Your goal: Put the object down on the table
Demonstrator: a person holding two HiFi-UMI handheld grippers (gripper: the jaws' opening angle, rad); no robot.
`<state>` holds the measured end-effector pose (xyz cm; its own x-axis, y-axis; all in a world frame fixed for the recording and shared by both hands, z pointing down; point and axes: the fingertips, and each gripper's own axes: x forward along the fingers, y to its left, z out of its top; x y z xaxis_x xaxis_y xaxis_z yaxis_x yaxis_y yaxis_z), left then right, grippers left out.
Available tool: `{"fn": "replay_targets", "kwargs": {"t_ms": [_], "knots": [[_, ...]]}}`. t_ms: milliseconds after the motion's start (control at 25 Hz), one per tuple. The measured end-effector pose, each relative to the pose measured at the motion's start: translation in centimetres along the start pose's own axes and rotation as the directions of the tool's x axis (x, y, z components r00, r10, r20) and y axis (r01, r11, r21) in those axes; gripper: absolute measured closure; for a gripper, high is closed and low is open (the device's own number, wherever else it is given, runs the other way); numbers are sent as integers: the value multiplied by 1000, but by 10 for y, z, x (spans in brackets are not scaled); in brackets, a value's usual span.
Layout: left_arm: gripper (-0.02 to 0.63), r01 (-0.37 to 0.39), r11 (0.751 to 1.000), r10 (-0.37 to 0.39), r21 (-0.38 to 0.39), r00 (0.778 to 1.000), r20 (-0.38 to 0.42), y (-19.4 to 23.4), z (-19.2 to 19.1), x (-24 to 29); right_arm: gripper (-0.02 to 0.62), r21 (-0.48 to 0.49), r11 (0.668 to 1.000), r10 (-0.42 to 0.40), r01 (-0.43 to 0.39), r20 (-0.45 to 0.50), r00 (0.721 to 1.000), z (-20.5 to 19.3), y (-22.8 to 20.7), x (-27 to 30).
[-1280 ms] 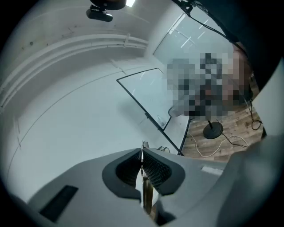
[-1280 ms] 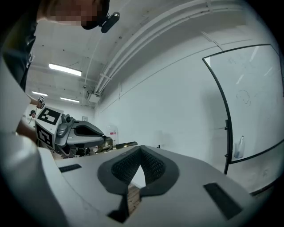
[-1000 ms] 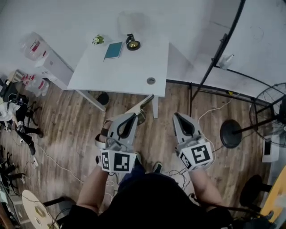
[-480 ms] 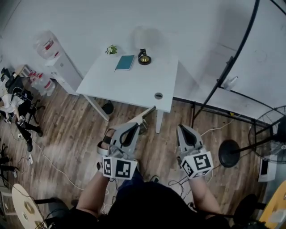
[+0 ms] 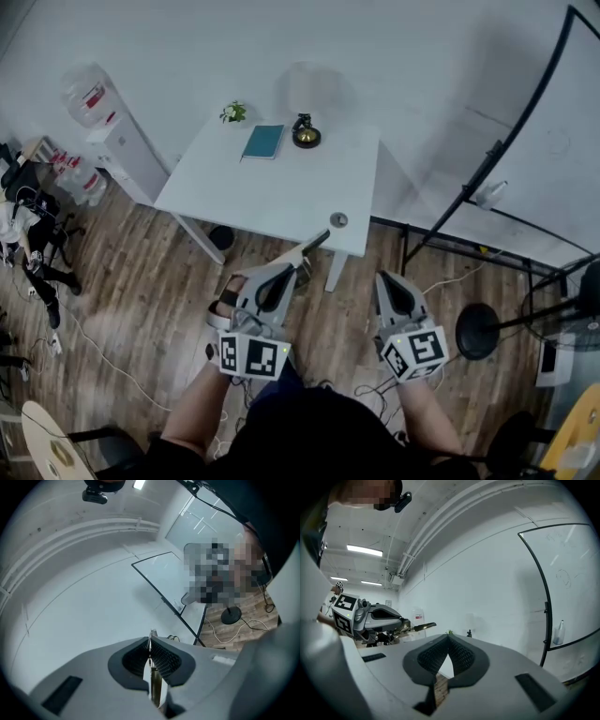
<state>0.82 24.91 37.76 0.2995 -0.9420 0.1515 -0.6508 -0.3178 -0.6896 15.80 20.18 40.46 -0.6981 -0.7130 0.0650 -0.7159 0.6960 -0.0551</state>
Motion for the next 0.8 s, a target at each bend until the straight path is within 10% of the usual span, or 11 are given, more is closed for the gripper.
{"fn": "replay_targets", "kwargs": {"t_ms": [800], "knots": [[594,139,989,-132,-45,983,130,100,-109,96,591,-42,987,-157,154,-81,984,2,3,152]]}}
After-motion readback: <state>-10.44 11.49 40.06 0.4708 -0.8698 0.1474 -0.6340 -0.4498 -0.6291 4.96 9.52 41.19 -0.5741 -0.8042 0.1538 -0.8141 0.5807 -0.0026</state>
